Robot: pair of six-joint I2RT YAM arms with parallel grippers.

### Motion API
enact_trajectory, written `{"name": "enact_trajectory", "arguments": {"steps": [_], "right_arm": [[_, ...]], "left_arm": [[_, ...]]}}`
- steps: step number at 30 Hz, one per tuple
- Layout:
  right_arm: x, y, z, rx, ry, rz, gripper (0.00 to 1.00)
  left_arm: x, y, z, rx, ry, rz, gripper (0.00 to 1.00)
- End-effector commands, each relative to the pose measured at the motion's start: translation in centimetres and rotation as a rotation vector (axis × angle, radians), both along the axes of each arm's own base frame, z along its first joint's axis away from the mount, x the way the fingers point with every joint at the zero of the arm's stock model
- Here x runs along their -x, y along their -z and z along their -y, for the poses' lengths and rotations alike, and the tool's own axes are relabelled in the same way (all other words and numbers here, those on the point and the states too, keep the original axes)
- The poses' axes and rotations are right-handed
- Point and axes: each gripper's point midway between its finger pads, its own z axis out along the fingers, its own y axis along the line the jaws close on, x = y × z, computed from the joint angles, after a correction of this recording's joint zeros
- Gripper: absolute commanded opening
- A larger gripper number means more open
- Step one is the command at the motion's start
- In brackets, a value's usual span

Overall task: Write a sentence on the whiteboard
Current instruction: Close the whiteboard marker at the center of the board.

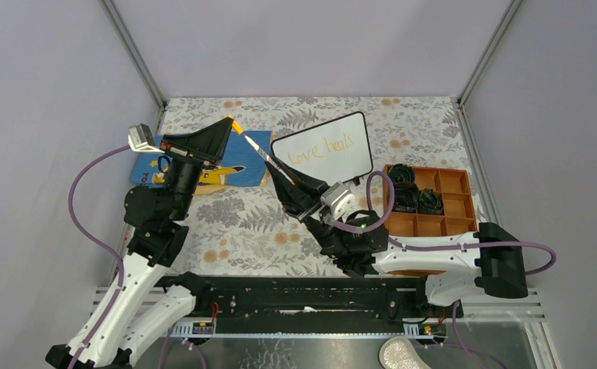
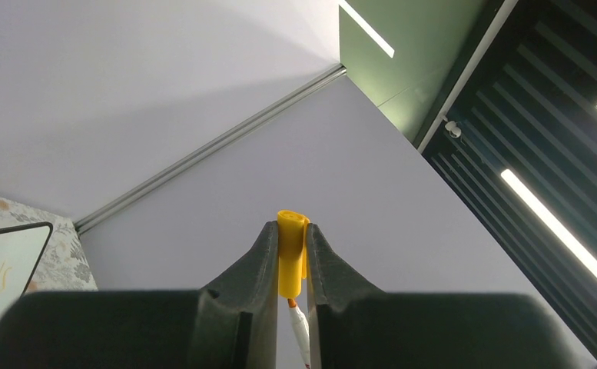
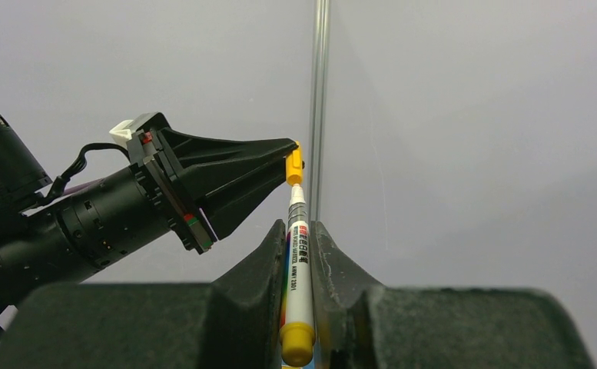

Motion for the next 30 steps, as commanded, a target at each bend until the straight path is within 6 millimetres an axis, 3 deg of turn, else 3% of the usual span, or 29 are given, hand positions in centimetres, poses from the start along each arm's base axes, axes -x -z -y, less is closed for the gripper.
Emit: {"name": "enact_trajectory", "arguments": {"steps": [1, 21, 30], "right_arm": [[0.1, -3.2, 1.6, -0.114, 0.017, 0.012, 0.00], [0.0, -3.2, 1.2, -0.108, 0.030, 0.015, 0.00], [0.0, -2.8, 1.4, -0.104, 0.025, 0.010, 0.00]], "left_arm": [[1.0, -1.5, -0.1, 0.031, 0.024, 0.067, 0.00], [1.3, -1.2, 0.6, 0.023, 0.069, 0.072, 0.00], [1.4, -1.7, -0.8, 0.031, -0.005, 0.079, 0.00]]}}
